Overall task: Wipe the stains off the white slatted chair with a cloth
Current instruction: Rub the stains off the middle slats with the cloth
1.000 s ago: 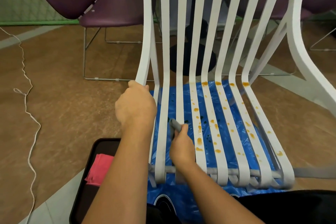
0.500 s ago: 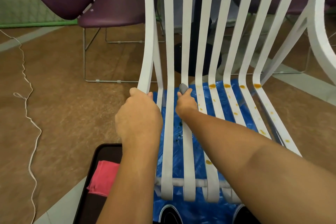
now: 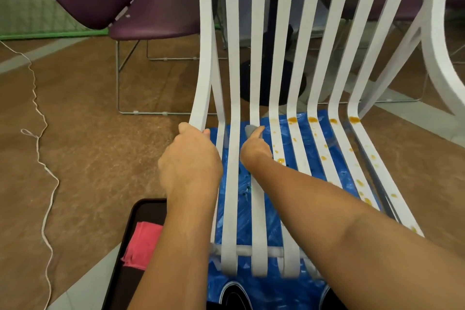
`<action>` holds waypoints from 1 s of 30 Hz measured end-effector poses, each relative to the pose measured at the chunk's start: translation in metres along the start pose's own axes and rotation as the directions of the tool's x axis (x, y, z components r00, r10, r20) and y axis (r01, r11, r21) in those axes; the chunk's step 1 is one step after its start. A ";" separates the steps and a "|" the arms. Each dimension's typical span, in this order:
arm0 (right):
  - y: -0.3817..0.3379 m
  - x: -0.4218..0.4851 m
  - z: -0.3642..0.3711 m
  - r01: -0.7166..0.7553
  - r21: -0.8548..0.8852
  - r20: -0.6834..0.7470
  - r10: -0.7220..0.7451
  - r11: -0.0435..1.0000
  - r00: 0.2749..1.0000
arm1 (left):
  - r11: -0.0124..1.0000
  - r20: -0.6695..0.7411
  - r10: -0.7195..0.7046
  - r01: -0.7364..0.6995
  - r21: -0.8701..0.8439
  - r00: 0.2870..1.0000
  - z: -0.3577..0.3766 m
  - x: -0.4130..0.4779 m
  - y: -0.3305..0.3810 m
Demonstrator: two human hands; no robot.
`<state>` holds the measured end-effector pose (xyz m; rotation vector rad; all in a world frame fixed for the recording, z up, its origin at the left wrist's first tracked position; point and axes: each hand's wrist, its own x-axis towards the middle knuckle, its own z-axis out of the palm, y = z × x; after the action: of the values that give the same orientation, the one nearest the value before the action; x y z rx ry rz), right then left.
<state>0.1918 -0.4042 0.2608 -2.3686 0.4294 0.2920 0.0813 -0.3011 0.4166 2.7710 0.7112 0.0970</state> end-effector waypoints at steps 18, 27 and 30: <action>0.102 -0.218 0.018 0.050 0.054 0.040 -0.052 0.997 0.998 | 0.998 -0.034 0.029 -0.028 0.052 0.999 -0.006 -0.010 0.002; 0.151 -0.259 0.044 0.275 0.265 0.020 -0.290 0.924 0.957 | 0.997 -0.036 0.046 -0.044 0.058 0.998 -0.005 -0.009 -0.001; 0.159 -0.257 0.043 0.334 0.203 0.017 -0.344 0.921 0.939 | 0.998 -0.057 0.050 -0.048 0.048 0.997 -0.005 -0.009 -0.001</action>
<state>-0.1095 -0.4281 0.2161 -2.1852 0.0152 0.1416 0.0720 -0.3035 0.4212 2.8413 0.6679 0.1738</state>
